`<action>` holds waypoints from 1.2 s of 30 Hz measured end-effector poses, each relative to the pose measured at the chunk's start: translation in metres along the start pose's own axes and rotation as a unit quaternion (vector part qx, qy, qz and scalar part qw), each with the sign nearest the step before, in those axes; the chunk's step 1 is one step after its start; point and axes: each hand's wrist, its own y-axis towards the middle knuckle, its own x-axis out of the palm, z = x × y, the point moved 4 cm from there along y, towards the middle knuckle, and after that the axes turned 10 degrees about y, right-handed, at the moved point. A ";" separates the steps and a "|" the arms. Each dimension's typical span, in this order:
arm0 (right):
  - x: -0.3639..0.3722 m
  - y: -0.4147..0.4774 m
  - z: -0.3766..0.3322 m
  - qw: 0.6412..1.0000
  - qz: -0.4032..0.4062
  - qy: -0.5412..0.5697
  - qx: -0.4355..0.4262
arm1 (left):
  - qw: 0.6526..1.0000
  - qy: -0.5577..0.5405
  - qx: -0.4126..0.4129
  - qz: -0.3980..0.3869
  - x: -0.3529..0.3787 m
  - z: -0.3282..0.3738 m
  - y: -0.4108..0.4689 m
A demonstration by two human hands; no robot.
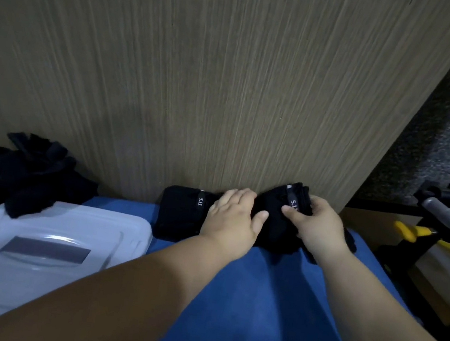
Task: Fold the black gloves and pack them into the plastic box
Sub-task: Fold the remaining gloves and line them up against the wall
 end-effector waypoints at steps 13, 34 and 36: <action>0.026 -0.009 0.016 0.899 -0.040 -0.401 -0.169 | 0.982 0.141 0.071 -0.103 0.035 -0.005 0.005; 0.036 -0.002 0.030 0.908 -0.036 -0.400 -0.117 | 0.971 0.172 0.085 -0.142 0.038 -0.008 0.002; 0.035 -0.003 0.027 0.908 -0.038 -0.400 -0.121 | 0.974 0.158 0.085 -0.140 0.034 -0.007 -0.002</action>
